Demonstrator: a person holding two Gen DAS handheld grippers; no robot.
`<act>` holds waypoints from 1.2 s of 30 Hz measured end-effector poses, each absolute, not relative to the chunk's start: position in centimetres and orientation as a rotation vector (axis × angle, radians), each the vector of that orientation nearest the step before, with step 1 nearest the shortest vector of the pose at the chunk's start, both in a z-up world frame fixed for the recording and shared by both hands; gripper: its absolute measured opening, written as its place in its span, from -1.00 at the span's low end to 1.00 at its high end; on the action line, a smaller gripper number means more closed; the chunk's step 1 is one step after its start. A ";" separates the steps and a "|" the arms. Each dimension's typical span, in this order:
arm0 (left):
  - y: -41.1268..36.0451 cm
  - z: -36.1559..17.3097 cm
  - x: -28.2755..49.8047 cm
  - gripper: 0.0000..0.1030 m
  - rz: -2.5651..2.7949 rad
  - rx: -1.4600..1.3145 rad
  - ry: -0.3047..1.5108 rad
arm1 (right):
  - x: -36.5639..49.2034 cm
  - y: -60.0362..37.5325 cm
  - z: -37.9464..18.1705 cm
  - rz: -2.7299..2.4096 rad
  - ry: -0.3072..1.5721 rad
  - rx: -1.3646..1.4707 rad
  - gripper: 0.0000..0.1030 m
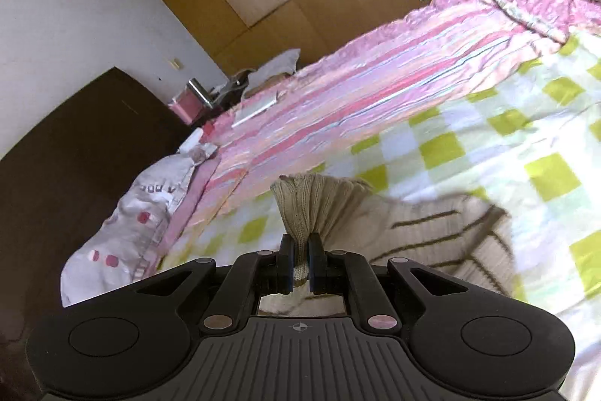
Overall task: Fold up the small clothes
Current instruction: 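Lift the held sleeve and carry it across the sweater body with the right gripper, then lay the sleeve onto the body and open the right gripper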
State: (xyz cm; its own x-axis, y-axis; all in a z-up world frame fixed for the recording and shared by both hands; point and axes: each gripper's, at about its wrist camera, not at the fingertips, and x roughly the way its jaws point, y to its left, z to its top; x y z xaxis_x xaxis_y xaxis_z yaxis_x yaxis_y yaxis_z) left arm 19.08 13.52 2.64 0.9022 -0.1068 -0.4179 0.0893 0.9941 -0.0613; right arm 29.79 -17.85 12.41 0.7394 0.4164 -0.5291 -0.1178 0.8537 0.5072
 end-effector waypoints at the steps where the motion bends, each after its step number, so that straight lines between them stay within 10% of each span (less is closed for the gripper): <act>1: 12.9 2.7 19.6 0.14 -0.108 -0.027 0.440 | 30.1 -18.3 11.8 0.289 0.690 0.478 -0.84; 12: 8.0 -1.0 23.1 0.16 -0.154 0.137 0.620 | 28.1 -25.3 2.1 0.173 0.809 0.656 -0.84; 36: 7.1 -0.2 23.3 0.17 -0.210 0.181 0.641 | 27.6 -26.8 2.2 0.236 0.799 0.725 -0.35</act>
State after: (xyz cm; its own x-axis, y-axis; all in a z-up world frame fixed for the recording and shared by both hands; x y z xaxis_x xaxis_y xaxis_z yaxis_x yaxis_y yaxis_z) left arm 23.33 7.11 -0.21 0.7814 -0.1373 -0.6088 0.2491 0.9631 0.1024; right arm 27.56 -26.80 2.19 0.6868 0.4522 -0.5691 0.0705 0.7378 0.6713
